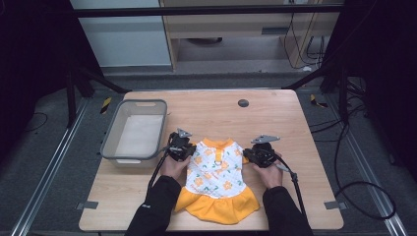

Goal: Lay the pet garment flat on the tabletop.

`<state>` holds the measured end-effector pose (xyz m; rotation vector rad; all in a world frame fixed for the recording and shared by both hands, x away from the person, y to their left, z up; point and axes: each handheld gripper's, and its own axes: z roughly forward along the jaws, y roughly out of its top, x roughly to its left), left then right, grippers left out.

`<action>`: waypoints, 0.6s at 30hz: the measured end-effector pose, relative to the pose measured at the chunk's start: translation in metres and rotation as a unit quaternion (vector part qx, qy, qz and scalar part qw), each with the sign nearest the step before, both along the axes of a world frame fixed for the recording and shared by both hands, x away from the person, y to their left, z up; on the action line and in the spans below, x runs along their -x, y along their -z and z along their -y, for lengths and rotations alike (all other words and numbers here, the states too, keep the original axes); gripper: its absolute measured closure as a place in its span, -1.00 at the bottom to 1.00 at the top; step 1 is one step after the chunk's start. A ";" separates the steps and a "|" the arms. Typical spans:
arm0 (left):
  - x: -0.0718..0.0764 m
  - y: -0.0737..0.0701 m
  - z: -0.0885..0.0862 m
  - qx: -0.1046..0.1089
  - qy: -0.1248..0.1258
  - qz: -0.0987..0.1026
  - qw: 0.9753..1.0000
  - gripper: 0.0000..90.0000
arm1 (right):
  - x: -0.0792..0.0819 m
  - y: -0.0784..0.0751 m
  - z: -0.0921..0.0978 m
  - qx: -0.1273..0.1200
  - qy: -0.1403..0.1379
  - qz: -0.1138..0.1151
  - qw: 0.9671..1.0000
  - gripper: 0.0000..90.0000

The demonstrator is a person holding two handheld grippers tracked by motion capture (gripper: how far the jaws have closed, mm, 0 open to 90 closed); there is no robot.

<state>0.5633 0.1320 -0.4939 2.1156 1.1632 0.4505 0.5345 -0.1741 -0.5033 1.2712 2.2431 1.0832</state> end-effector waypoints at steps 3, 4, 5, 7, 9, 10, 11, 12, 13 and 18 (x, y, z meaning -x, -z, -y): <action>0.002 -0.003 -0.003 0.013 0.002 0.000 1.000 0.83 | 0.002 -0.004 0.000 -0.002 -0.008 0.003 1.000 0.90; 0.005 -0.006 -0.005 0.017 0.002 0.008 1.000 0.84 | 0.003 -0.007 0.000 -0.004 -0.010 0.007 1.000 0.90; 0.007 -0.011 -0.007 0.024 0.003 0.019 1.000 0.85 | 0.003 -0.011 0.001 -0.010 -0.012 0.013 1.000 0.90; 0.011 -0.024 -0.013 0.048 0.004 0.037 0.998 0.85 | 0.005 -0.023 0.004 -0.028 -0.018 0.034 0.999 0.91; 0.014 -0.042 -0.017 0.061 0.008 0.063 0.996 0.85 | 0.006 -0.038 0.004 -0.039 -0.021 0.059 0.997 0.91; 0.015 -0.048 -0.017 0.064 0.009 0.073 0.995 0.85 | 0.006 -0.043 0.003 -0.041 -0.021 0.068 0.997 0.91; 0.016 -0.056 -0.018 0.068 0.008 0.084 0.994 0.85 | 0.006 -0.049 0.003 -0.041 -0.022 0.079 0.996 0.91; 0.015 -0.066 -0.018 0.068 0.007 0.099 0.993 0.85 | 0.004 -0.056 0.002 -0.041 -0.021 0.093 0.995 0.91; 0.015 -0.074 -0.017 0.067 0.006 0.112 0.991 0.85 | 0.002 -0.064 0.000 -0.043 -0.018 0.112 0.993 0.91; 0.002 -0.094 -0.015 0.051 -0.020 0.149 0.987 0.81 | -0.013 -0.087 -0.009 -0.025 0.000 0.173 0.985 0.87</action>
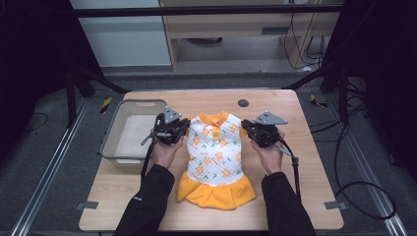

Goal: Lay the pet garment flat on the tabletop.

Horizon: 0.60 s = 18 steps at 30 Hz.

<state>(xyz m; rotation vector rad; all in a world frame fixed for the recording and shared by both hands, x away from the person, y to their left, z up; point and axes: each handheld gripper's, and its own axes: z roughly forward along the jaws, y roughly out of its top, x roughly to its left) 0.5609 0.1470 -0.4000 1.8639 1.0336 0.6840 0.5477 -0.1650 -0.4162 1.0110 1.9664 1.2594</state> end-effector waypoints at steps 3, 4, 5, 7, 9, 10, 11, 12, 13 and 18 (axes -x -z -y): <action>-0.011 0.001 -0.002 -0.011 -0.036 -0.005 0.999 0.36 | -0.011 -0.002 -0.007 0.023 0.023 0.005 0.999 0.58; -0.014 0.002 -0.006 0.001 -0.045 -0.012 0.999 0.25 | -0.013 -0.001 -0.008 0.027 0.026 0.004 0.999 0.52; -0.014 0.001 -0.009 0.013 -0.047 -0.016 0.999 0.16 | -0.014 -0.001 -0.010 0.032 0.030 0.004 0.999 0.47; -0.010 0.000 -0.013 0.023 -0.040 -0.015 0.999 0.10 | -0.011 -0.001 -0.010 0.032 0.021 0.006 0.999 0.42; -0.003 -0.003 -0.019 0.024 -0.033 -0.013 0.999 0.09 | -0.005 -0.003 -0.010 0.035 0.013 0.007 0.999 0.42; 0.002 -0.005 -0.021 0.033 -0.026 -0.014 0.999 0.09 | -0.002 -0.003 -0.010 0.034 0.006 0.004 0.999 0.42; 0.006 -0.007 -0.024 0.033 -0.019 -0.012 0.999 0.10 | 0.001 -0.004 -0.009 0.031 0.001 0.000 1.000 0.42; 0.012 -0.008 -0.025 0.034 -0.013 -0.012 0.999 0.10 | 0.005 -0.006 -0.008 0.030 -0.002 -0.004 1.000 0.42; 0.018 -0.010 -0.026 0.036 -0.003 -0.015 0.999 0.12 | 0.008 -0.007 -0.006 0.031 -0.007 -0.006 0.999 0.42; 0.050 -0.008 -0.029 0.018 0.038 -0.025 0.999 0.23 | 0.033 -0.012 -0.002 0.025 -0.029 -0.017 0.999 0.43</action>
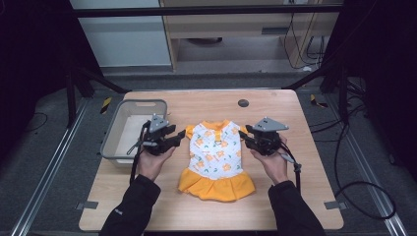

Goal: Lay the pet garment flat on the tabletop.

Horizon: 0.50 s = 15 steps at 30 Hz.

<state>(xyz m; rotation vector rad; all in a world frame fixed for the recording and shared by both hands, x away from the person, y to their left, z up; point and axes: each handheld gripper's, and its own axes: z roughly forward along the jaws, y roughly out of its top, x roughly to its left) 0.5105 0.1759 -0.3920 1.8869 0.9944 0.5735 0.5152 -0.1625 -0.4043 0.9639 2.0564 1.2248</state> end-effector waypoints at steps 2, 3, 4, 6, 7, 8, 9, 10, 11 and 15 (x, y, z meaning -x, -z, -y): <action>0.013 0.005 -0.001 -0.010 0.017 -0.005 1.000 0.26 | 0.011 0.000 0.001 -0.002 -0.012 -0.003 1.000 0.44; 0.018 0.008 -0.002 -0.018 0.022 -0.007 1.000 0.30 | 0.017 0.000 0.001 -0.005 -0.017 -0.004 1.000 0.46; 0.024 0.011 -0.003 -0.019 0.028 -0.010 0.999 0.33 | 0.022 0.000 0.001 -0.007 -0.022 -0.008 1.000 0.46; 0.034 0.018 -0.004 -0.015 0.038 -0.021 0.999 0.43 | 0.032 0.003 0.001 -0.010 -0.026 -0.022 0.999 0.50; 0.038 0.021 -0.005 -0.014 0.044 -0.026 0.999 0.52 | 0.037 0.005 0.001 -0.012 -0.031 -0.028 0.999 0.55; 0.042 0.024 -0.005 -0.013 0.050 -0.030 0.998 0.57 | 0.041 0.008 0.001 -0.015 -0.034 -0.033 0.999 0.58; 0.045 0.028 -0.004 -0.012 0.053 -0.034 0.998 0.64 | 0.044 0.011 0.001 -0.015 -0.038 -0.037 0.998 0.61; 0.048 0.032 -0.003 -0.016 0.057 -0.039 0.997 0.70 | 0.047 0.014 0.000 -0.017 -0.041 -0.042 0.998 0.65; 0.050 0.037 -0.002 -0.020 0.061 -0.044 0.997 0.74 | 0.050 0.018 0.000 -0.019 -0.042 -0.048 0.998 0.70; 0.053 0.055 0.007 -0.034 0.069 -0.063 0.995 0.83 | 0.057 0.033 -0.003 -0.019 -0.056 -0.068 0.996 0.83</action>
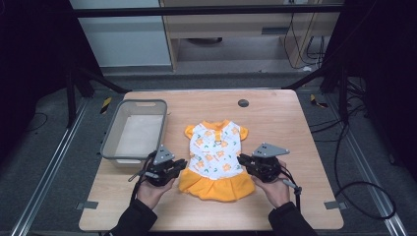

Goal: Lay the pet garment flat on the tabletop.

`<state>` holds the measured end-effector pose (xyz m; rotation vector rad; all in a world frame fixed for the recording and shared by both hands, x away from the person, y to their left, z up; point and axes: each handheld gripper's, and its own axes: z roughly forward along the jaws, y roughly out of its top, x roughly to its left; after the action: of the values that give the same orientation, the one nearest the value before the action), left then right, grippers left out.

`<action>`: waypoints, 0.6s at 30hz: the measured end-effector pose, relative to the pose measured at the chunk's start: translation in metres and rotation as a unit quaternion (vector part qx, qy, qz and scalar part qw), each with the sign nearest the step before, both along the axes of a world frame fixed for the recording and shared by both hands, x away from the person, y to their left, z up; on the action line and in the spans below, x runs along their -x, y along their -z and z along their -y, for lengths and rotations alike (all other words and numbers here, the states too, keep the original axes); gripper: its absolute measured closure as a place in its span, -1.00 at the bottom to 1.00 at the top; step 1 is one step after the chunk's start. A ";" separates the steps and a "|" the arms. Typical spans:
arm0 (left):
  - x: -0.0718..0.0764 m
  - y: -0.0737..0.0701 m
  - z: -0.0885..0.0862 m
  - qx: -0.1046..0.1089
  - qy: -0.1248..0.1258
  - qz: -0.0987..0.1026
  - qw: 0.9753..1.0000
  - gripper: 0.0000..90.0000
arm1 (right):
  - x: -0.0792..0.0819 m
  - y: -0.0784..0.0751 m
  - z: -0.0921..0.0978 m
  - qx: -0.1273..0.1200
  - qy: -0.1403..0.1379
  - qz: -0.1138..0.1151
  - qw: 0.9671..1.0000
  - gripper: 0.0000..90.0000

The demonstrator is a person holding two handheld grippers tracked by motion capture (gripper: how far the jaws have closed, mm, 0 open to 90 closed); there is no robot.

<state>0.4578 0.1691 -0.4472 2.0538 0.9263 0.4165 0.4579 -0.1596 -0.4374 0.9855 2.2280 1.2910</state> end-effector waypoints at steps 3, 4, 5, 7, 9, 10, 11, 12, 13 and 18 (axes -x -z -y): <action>-0.001 0.015 0.011 -0.017 0.011 -0.018 1.000 0.83 | 0.004 0.015 -0.002 0.003 -0.010 -0.016 1.000 0.88; -0.002 0.018 0.013 -0.023 0.014 -0.021 0.999 0.82 | 0.006 0.023 -0.002 0.006 -0.012 -0.026 1.000 0.89; -0.002 0.022 0.016 -0.033 0.019 -0.021 0.999 0.81 | 0.006 0.027 -0.002 0.010 -0.015 -0.033 0.999 0.89; -0.001 0.030 0.020 -0.053 0.026 -0.026 0.998 0.80 | 0.009 0.035 -0.002 0.022 -0.019 -0.046 0.999 0.89; 0.000 0.034 0.021 -0.061 0.030 -0.029 0.997 0.79 | 0.012 0.043 -0.004 0.032 -0.025 -0.058 0.998 0.89; 0.001 0.036 0.022 -0.068 0.032 -0.030 0.997 0.78 | 0.013 0.045 -0.005 0.037 -0.024 -0.060 0.997 0.88; 0.003 0.039 0.022 -0.074 0.032 -0.031 0.996 0.77 | 0.013 0.049 -0.006 0.044 -0.025 -0.063 0.997 0.88; 0.003 0.041 0.022 -0.077 0.032 -0.032 0.996 0.77 | 0.013 0.053 -0.007 0.051 -0.024 -0.069 0.996 0.88; 0.004 0.043 0.022 -0.080 0.032 -0.035 0.996 0.77 | 0.013 0.054 -0.008 0.056 -0.024 -0.071 0.996 0.88; 0.010 0.046 0.023 -0.083 0.031 -0.031 0.996 0.76 | 0.014 0.060 -0.008 0.065 -0.018 -0.089 0.994 0.90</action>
<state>0.4474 0.1459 -0.4932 2.2527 0.8866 0.4101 0.4436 -0.1516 -0.4971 1.0520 2.4407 1.0930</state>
